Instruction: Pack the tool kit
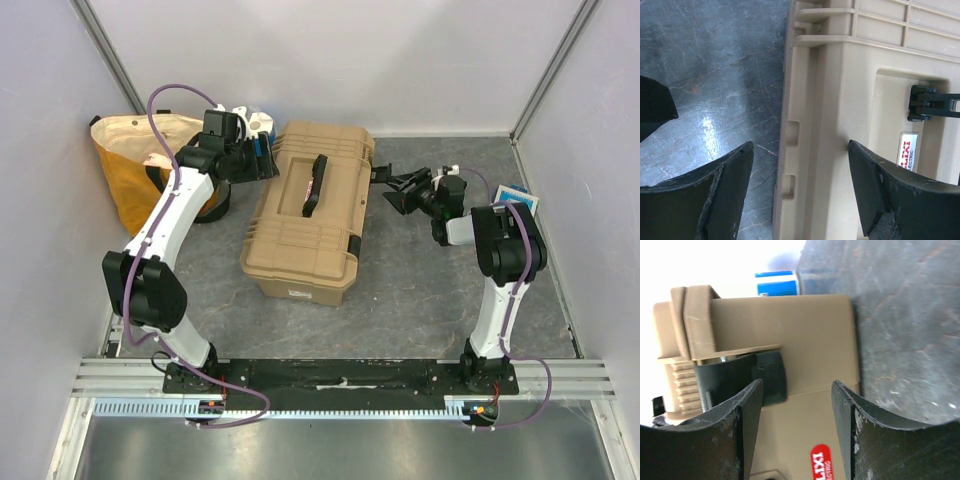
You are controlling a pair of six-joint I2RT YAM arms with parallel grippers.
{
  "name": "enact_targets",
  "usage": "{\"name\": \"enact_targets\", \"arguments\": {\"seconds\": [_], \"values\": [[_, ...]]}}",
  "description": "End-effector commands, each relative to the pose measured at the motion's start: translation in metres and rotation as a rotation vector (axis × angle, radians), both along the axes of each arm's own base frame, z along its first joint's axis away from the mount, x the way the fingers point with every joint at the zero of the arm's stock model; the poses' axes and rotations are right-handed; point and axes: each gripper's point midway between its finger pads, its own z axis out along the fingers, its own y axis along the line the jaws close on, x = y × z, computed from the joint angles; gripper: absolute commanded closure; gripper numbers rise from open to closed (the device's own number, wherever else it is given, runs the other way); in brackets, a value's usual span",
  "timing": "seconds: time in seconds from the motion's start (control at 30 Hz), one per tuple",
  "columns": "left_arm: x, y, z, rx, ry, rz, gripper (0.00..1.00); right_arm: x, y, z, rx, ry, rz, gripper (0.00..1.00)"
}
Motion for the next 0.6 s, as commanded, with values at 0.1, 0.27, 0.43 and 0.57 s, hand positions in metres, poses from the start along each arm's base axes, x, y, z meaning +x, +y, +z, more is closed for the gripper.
{"name": "enact_targets", "arguments": {"seconds": [0.1, 0.27, 0.43, 0.57], "values": [[-0.001, -0.003, 0.001, -0.028, 0.032, 0.004, 0.19, 0.01, 0.028, 0.071, 0.164, -0.263, 0.071, 0.36], [0.0, -0.006, 0.0, -0.042, 0.039, 0.001, 0.19, 0.006, 0.032, 0.079, 0.22, -0.292, 0.07, 0.37], [0.001, -0.006, 0.0, -0.044, 0.04, -0.004, 0.2, 0.004, 0.034, 0.085, 0.218, -0.298, 0.068, 0.37], [0.002, -0.007, 0.001, -0.041, 0.035, -0.009, 0.2, 0.008, 0.037, 0.08, 0.166, -0.278, 0.073, 0.37]]}}
